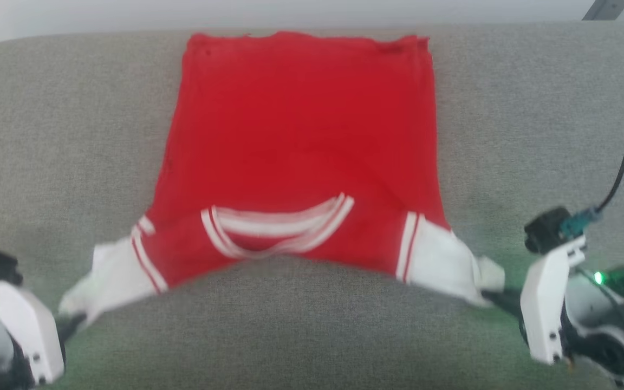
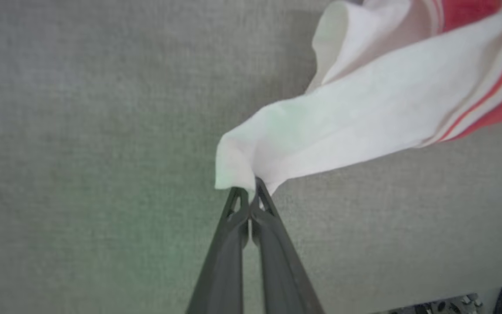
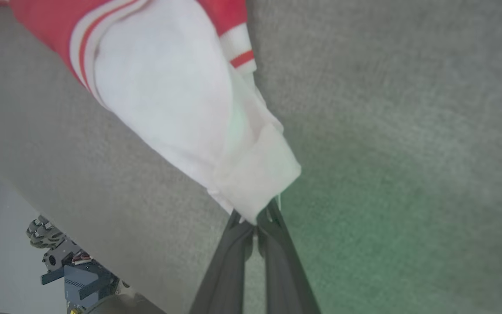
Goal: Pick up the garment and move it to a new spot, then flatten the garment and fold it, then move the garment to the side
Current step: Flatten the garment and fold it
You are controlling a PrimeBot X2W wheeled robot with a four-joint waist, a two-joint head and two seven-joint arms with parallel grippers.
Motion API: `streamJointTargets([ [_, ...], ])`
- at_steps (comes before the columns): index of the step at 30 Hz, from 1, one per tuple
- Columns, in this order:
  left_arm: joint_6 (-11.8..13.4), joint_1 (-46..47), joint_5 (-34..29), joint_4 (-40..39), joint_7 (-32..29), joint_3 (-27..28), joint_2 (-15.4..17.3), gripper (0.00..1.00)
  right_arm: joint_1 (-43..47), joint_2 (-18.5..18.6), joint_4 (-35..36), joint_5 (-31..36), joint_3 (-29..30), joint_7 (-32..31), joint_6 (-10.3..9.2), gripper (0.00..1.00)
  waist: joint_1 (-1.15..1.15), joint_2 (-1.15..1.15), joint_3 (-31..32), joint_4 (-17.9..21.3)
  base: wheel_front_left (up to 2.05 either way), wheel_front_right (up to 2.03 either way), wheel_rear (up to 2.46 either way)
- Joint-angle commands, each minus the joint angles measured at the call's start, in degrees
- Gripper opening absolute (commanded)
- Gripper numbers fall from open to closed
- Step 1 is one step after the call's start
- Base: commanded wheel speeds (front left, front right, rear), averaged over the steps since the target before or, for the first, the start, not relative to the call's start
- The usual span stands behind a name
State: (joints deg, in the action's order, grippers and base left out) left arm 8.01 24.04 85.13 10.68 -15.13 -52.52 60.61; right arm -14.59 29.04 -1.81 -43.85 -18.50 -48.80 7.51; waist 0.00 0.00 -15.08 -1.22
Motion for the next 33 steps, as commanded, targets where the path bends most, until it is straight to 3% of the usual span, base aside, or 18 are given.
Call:
streamJointTargets([
  [1, 1.09, -1.93, 0.36, -1.23, -0.34, -0.47, 0.93, 0.0, 2.24, 0.24, 1.31, 0.2, 0.58, -1.78, -0.03, 0.0, 0.0, 0.0, 0.12, 0.11, 0.0, 0.0, 0.0],
  [9, 6.34, -10.01, 6.71, -7.37, -1.46, -1.8, 3.22, 0.0, 11.59, -0.16, 8.83, 0.62, 5.69, -10.49, -0.03, 0.0, 0.0, 0.0, 0.43, 0.25, 0.0, 0.0, 0.0],
  [13, 7.06, -11.42, 6.45, -8.51, -0.83, -2.25, 3.4, 0.0, 13.98, -0.87, 10.61, 1.9, 7.5, -12.21, -0.03, 0.0, 0.0, 0.0, 0.35, 0.1, 0.0, 0.0, 0.0],
  [19, 6.14, -10.77, 4.09, -7.94, 1.07, -2.97, 0.64, 0.0, 14.84, -4.35, 10.03, 7.19, 10.19, -10.45, -0.03, 0.0, 0.0, 0.0, -0.12, -0.37, 0.0, 0.0, 0.0],
  [20, 5.95, -10.23, 4.1, -7.53, 1.38, -2.9, -0.03, 0.0, 14.55, -5.06, 9.65, 7.97, 10.41, -10.05, -0.03, 0.36, 0.0, 0.0, -0.24, -0.46, 0.0, 0.0, 0.0],
  [21, 5.69, -9.81, 3.72, -7.08, 1.64, -2.8, -0.71, 0.0, 14.32, -5.86, 9.17, 8.76, 10.64, -9.64, -0.03, 0.35, 0.0, 0.0, -0.3, -0.53, 0.0, 0.0, 0.0],
  [22, 5.34, -9.27, 2.97, -6.73, 1.71, -2.91, -1.17, 0.0, 14.01, -6.38, 8.95, 9.67, 10.74, -9.41, -0.03, 0.44, 0.0, 0.0, -0.37, -0.56, 0.0, 0.0, 0.0],
  [23, 4.97, -8.54, 2.2, -6.48, 1.92, -3.0, -1.69, 0.0, 13.62, -6.78, 8.95, 10.3, 10.53, -8.91, -0.03, 1.0, 0.0, 0.0, -0.43, -0.55, 0.0, 0.0, 0.0],
  [33, 3.19, -5.67, 1.94, -3.56, 4.72, -0.68, -4.41, 0.0, 11.97, -9.74, 12.06, 13.65, 12.95, -6.15, -0.03, 1.0, 0.0, 0.0, -0.21, 0.93, 0.0, 0.0, 0.0],
])
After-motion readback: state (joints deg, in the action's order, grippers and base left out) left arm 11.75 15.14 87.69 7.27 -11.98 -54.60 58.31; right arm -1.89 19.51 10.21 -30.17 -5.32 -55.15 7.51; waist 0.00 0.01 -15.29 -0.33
